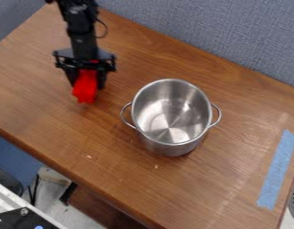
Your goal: Put the red object in the metal pot
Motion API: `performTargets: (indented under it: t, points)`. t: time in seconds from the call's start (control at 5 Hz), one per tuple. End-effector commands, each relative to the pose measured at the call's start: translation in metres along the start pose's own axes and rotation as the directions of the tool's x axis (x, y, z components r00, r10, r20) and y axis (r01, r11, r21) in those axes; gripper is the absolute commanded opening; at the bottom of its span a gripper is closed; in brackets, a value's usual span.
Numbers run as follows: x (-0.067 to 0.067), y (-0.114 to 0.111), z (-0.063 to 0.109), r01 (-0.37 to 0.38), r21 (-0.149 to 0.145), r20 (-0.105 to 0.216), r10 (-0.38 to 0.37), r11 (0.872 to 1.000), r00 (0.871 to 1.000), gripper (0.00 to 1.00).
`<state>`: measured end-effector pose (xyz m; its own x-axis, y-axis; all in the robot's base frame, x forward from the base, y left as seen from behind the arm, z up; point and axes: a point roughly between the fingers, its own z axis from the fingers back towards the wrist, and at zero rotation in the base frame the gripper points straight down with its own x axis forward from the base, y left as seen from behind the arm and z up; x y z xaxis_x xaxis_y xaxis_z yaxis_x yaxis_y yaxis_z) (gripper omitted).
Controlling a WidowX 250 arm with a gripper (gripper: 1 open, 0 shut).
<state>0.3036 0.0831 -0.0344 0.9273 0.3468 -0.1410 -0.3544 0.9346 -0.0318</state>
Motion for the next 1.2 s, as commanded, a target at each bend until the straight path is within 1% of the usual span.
performTargets:
  t: [0.0, 0.2, 0.4, 0.6, 0.8, 1.0]
  points:
    - [-0.005, -0.029, 0.051, 0.071, -0.033, 0.129, -0.066, 0.997, 0.989, 0.0]
    - [0.01, -0.023, 0.095, 0.142, -0.019, 0.194, -0.136, 0.99, 0.972, 0.0]
    - [0.014, -0.006, 0.132, 0.2, -0.019, 0.225, -0.191, 0.98, 0.956, 0.0]
    - [-0.004, -0.002, 0.181, 0.168, -0.032, 0.277, -0.153, 0.985, 0.949, 0.0]
    - [-0.027, -0.026, 0.191, 0.205, -0.023, 0.267, -0.191, 0.979, 0.944, 0.0]
    - [-0.029, -0.054, 0.139, 0.28, 0.002, 0.252, -0.271, 0.96, 0.929, 0.0]
